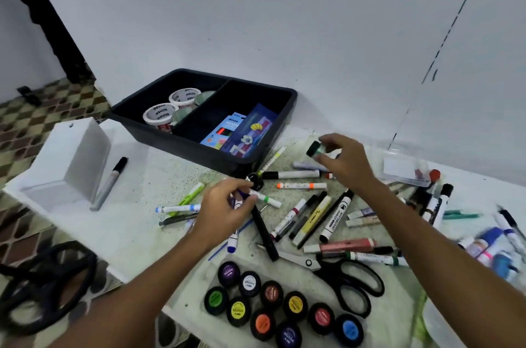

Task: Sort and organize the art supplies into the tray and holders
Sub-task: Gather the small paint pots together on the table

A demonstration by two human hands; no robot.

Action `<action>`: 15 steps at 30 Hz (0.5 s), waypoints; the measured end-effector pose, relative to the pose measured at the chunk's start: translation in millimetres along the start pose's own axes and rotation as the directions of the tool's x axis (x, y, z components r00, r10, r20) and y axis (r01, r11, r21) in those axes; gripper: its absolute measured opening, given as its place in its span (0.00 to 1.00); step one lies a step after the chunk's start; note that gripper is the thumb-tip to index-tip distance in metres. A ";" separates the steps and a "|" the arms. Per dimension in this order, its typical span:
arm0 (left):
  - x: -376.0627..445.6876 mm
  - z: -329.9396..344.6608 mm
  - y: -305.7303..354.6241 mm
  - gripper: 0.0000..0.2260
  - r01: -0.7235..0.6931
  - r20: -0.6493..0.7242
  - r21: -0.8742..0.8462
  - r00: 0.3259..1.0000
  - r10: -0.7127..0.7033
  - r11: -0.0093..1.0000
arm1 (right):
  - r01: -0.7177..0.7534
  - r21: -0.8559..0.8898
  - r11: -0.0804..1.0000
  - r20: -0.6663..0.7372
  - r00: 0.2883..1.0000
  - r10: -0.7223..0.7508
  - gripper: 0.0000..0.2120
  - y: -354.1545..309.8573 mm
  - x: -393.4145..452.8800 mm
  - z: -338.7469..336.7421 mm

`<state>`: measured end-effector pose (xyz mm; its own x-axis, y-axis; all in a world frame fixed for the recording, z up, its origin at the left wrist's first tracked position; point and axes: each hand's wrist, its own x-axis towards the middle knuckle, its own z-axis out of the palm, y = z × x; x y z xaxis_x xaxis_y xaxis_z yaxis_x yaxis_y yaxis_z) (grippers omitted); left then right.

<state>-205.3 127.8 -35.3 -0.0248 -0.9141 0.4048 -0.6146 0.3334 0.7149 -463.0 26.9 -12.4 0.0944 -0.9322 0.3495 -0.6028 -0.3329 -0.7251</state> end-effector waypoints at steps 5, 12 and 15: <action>4.2 4.0 20.7 0.13 0.298 0.077 -0.366 0.954 -0.290 0.882 | 0.040 0.272 0.961 0.268 0.956 -0.116 0.20 -56.9 -47.0 40.4; -3.1 -14.2 2.9 0.13 0.375 0.028 -0.418 0.916 -0.401 0.828 | 0.001 0.294 0.956 0.396 0.910 -0.122 0.18 -67.6 -45.6 66.7; -8.5 -28.6 -8.7 0.16 0.379 0.001 -0.365 0.913 -0.407 0.850 | -0.039 -0.006 0.999 0.297 0.954 0.040 0.12 -59.7 -30.6 83.2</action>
<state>-177.2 139.3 -28.7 0.2264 -0.9709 0.0780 -0.2439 0.0210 0.9696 -363.9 63.5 -29.2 0.3014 -0.9448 0.1287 -0.6110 -0.2950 -0.7346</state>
